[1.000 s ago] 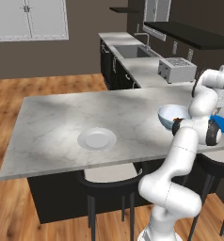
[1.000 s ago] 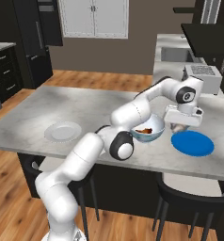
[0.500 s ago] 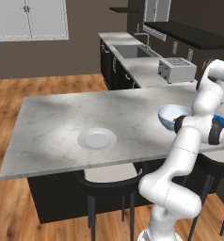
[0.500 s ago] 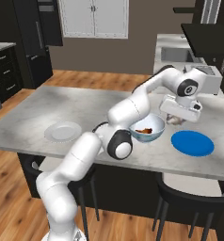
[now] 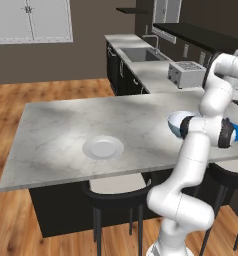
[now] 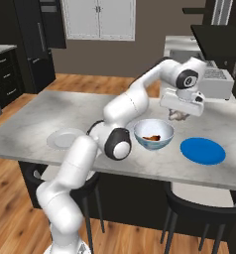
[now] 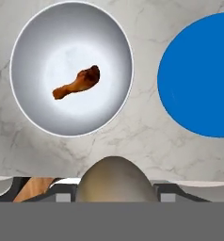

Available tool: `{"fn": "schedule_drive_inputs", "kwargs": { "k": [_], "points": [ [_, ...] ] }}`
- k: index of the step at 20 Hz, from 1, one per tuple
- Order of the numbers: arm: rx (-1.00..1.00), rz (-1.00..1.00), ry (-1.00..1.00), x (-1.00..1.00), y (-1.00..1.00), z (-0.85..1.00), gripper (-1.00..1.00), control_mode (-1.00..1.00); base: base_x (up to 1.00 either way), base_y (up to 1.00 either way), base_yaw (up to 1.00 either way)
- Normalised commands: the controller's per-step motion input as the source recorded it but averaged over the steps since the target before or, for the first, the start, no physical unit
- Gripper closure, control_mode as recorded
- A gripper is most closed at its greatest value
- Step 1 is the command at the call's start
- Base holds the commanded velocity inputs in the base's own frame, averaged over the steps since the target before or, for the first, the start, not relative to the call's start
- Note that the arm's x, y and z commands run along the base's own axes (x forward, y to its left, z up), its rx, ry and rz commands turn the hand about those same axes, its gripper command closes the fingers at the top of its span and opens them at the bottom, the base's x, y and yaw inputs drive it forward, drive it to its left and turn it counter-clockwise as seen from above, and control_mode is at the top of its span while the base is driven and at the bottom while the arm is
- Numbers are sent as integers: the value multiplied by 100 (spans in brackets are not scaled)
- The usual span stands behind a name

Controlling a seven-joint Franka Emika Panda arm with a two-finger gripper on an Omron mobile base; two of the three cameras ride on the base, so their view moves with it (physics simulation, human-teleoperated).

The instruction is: Pick the chicken drumstick and mushroom from their plates and place them in the bowl. Then put the bowl in the fridge.

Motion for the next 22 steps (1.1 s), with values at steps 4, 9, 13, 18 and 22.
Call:
{"fn": "schedule_drive_inputs", "kwargs": {
  "k": [4,9,13,18,22],
  "points": [
    [-33,-9,-9,-19,69,-24,100,-100,0,0,0],
    [-24,-15,0,-13,71,-38,100,-100,0,0,0],
    [-14,-18,2,0,60,-35,100,-100,0,0,0],
    [-2,-19,4,41,28,-2,100,-100,0,0,0],
    [0,-19,7,38,26,-7,100,-100,0,0,0]
  ]
}}
